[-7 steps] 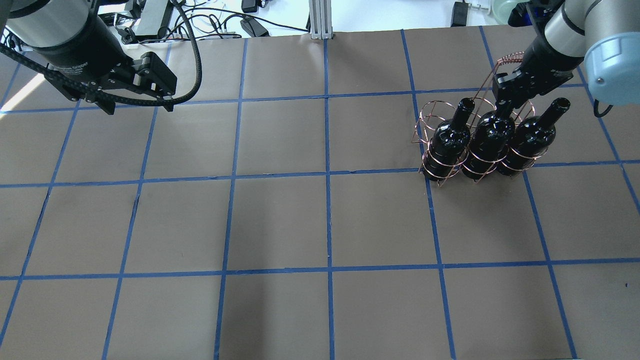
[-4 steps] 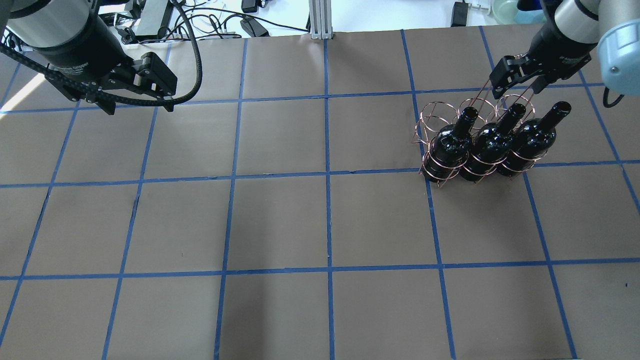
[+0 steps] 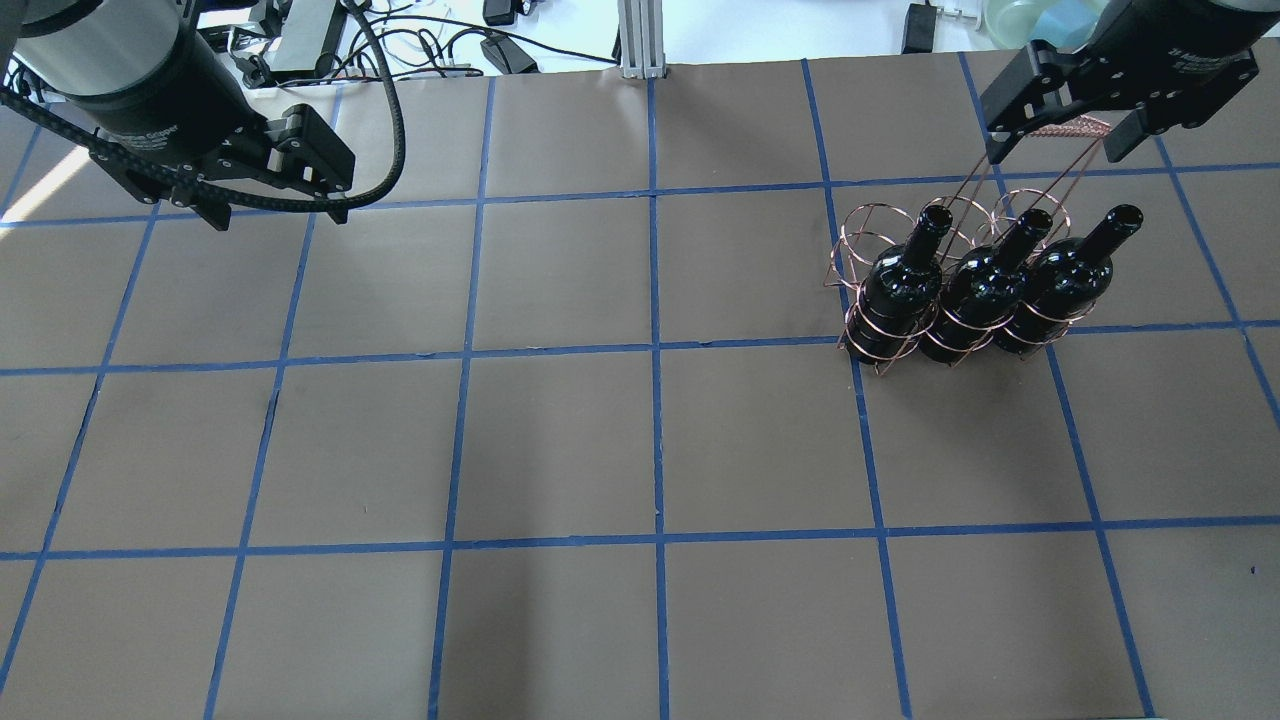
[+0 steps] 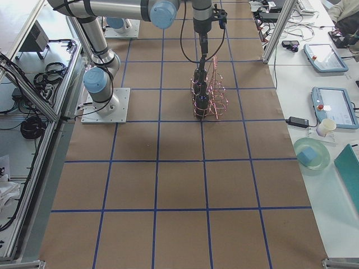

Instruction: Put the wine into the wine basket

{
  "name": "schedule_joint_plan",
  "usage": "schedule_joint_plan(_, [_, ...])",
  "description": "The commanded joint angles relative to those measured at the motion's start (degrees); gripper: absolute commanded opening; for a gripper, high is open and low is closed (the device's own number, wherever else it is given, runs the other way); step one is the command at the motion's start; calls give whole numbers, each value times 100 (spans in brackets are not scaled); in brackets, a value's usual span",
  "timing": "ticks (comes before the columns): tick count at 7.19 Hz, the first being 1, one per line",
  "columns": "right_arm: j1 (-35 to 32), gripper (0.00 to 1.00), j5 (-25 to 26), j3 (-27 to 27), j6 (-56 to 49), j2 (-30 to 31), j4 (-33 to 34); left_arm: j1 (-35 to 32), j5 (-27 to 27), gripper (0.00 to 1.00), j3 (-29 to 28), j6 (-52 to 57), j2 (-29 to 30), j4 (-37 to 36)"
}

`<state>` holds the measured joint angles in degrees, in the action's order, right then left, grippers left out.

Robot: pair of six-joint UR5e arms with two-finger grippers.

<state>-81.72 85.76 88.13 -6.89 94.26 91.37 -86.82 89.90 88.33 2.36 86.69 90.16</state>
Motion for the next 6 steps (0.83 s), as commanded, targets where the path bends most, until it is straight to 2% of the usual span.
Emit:
schedule_joint_plan(1, [-501, 100, 46, -33, 879, 251, -321, -1, -8, 100, 0, -8, 15, 1])
schedule_joint_plan(3, [-852, 100, 142, -181, 1346, 216, -408, -1, -17, 100, 0, -8, 23, -7])
schedule_joint_plan(4, [-1037, 100, 369, -304, 1522, 129, -444, -1, -17, 100, 0, -8, 15, -7])
schedule_joint_plan(6, [-1056, 100, 380, -725, 1532, -204, -645, -1, -8, 100, 0, -8, 15, -7])
